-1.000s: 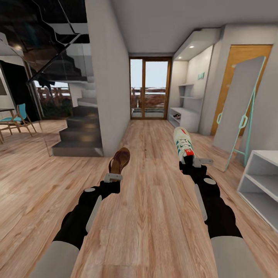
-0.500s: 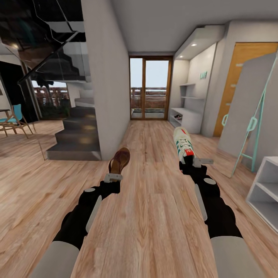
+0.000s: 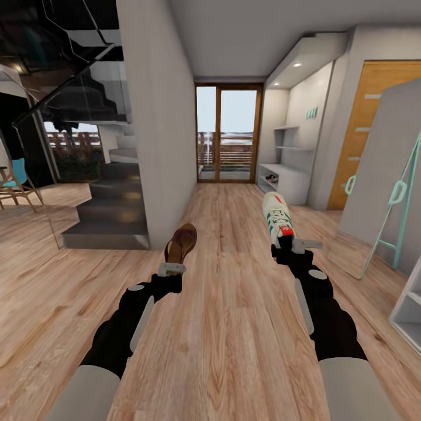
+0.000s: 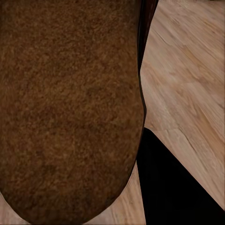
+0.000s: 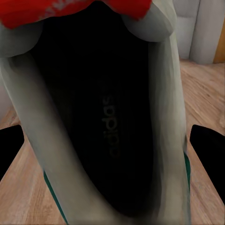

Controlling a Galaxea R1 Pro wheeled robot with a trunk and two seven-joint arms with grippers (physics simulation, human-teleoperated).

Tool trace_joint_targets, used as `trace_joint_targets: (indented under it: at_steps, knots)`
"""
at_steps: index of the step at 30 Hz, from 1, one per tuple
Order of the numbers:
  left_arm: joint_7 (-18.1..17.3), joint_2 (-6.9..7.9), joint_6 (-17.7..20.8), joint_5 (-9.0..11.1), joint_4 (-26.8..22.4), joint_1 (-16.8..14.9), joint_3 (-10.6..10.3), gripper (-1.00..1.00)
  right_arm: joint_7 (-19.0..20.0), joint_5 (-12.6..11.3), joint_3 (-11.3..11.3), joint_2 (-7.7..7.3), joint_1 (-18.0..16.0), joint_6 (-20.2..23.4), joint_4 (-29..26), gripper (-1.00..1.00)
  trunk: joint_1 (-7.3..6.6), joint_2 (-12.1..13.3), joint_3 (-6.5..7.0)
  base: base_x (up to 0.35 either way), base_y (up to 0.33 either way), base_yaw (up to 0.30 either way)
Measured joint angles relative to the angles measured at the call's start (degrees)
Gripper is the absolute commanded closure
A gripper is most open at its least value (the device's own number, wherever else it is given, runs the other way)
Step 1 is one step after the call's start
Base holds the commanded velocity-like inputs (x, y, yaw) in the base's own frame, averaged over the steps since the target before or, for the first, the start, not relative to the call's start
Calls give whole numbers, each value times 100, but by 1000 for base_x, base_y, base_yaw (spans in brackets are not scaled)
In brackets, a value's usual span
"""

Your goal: Pick up the two gym shoes and the two sandals from the corridor floor and place them onto the hallstand (shoe rack) in the corridor, making sure they are on the rack and not on the floor. Arrange them so the two gym shoes are next to each other and the two sandals are next to each other.

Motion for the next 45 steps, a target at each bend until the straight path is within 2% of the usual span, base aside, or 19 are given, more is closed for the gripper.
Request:
trace_joint_targets:
  at_steps: [45]
  knots:
    - [0,0,0,-1,1,1,0,100,-2,7,0,0,0,0,0,100,0,0,0,347,0,0]
